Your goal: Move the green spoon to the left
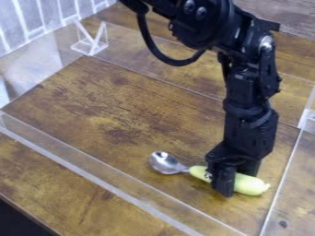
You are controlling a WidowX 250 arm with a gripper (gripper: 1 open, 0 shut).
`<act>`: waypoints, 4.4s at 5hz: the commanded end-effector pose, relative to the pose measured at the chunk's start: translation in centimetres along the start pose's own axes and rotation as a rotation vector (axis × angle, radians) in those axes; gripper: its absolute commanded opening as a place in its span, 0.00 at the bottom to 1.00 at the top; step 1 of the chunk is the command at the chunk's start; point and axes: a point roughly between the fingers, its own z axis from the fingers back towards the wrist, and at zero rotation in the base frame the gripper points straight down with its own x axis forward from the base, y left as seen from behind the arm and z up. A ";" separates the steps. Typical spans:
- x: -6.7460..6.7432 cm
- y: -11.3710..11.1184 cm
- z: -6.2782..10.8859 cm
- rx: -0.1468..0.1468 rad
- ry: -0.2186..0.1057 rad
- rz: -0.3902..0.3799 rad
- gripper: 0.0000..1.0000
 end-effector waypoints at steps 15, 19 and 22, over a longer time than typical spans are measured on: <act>-18.0 -7.9 15.3 0.099 0.174 0.389 0.00; -17.2 -7.4 15.3 0.110 0.171 0.343 0.00; -20.4 -9.0 14.9 0.100 0.142 0.375 0.00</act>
